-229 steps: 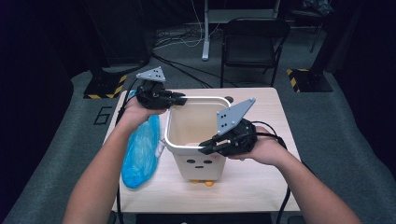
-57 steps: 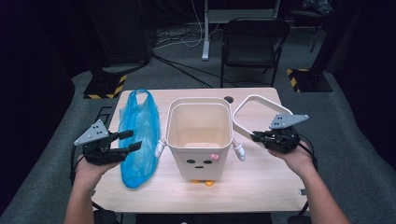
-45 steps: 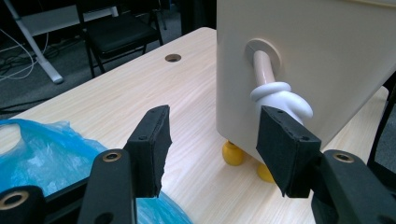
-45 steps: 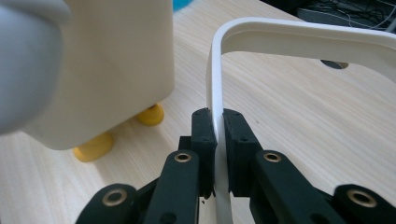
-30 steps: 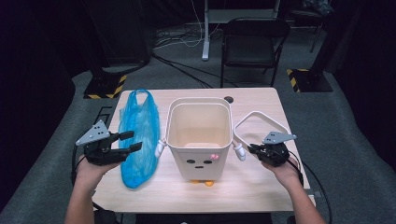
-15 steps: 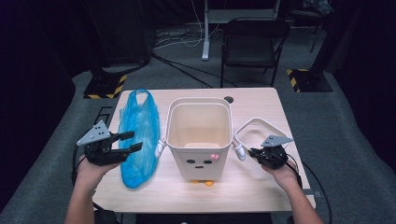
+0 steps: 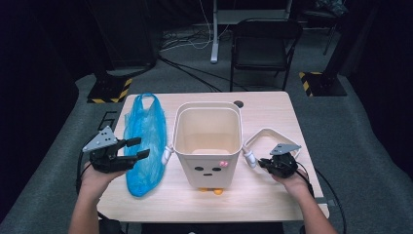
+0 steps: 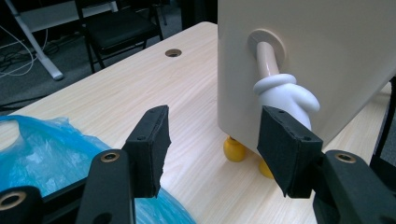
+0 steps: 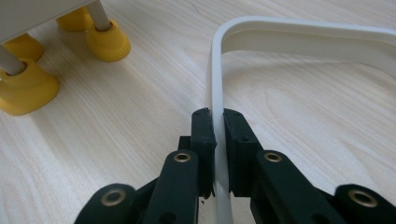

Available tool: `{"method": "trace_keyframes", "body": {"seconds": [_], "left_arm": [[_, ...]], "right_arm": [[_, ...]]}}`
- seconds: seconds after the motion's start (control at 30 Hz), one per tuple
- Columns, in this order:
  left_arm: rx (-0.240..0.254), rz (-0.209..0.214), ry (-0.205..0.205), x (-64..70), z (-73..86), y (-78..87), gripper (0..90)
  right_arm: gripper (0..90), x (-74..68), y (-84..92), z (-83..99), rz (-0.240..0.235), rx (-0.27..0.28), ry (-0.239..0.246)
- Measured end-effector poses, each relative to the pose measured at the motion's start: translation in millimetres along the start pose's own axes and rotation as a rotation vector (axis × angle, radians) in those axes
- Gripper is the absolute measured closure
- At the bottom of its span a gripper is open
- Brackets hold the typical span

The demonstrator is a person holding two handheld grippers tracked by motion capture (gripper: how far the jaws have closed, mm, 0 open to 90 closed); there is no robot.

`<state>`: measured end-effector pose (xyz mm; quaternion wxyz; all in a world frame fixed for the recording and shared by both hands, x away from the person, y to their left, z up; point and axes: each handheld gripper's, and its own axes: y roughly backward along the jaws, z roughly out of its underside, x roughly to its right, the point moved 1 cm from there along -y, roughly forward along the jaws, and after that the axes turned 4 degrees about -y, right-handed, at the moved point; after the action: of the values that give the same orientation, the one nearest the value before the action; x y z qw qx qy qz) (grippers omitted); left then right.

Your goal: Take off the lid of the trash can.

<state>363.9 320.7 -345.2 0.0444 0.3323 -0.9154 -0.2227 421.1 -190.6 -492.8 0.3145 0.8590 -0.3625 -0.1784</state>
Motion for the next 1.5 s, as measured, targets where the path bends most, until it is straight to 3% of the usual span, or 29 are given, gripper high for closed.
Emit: {"method": "trace_keyframes", "body": {"seconds": [0.13, 0.43, 0.6, 0.77, 0.97, 1.1, 1.3, 1.5], "left_arm": [[-0.002, -0.001, 0.017, -3.2, 3.2, -1.7, 42.5], [-0.02, -0.033, 0.036, -10.4, 10.6, -5.3, 41.0], [-0.03, -0.044, 0.049, -14.7, 15.8, -8.8, 39.5], [-0.022, -0.053, 0.062, -19.2, 20.6, -10.3, 36.0], [-0.049, -0.131, 0.069, -26.4, 27.5, -14.8, 27.1], [-0.065, -0.143, 0.075, -30.2, 32.0, -18.0, 23.7], [-0.068, -0.117, 0.109, -38.0, 42.1, -24.4, 16.6], [-0.043, -0.122, 0.148, -44.2, 49.8, -27.3, 17.7]], "right_arm": [[83.6, 1.4, -3.0, 2.7, 0.001, -0.028, 0.002], [78.8, 1.8, 0.5, 3.7, -0.013, -0.014, -0.013], [70.6, 0.2, 2.6, 2.9, -0.002, -0.01, -0.013], [53.7, -1.1, 2.9, 1.0, 0.038, -0.005, -0.02], [38.4, -2.5, 2.8, 0.4, 0.104, -0.006, -0.025], [34.2, -2.6, 1.2, 0.8, 0.108, -0.014, -0.03], [25.0, -3.1, 0.0, -0.9, 0.116, 0.008, -0.025], [25.8, -5.0, -0.4, -1.0, 0.121, 0.016, -0.009]]}}
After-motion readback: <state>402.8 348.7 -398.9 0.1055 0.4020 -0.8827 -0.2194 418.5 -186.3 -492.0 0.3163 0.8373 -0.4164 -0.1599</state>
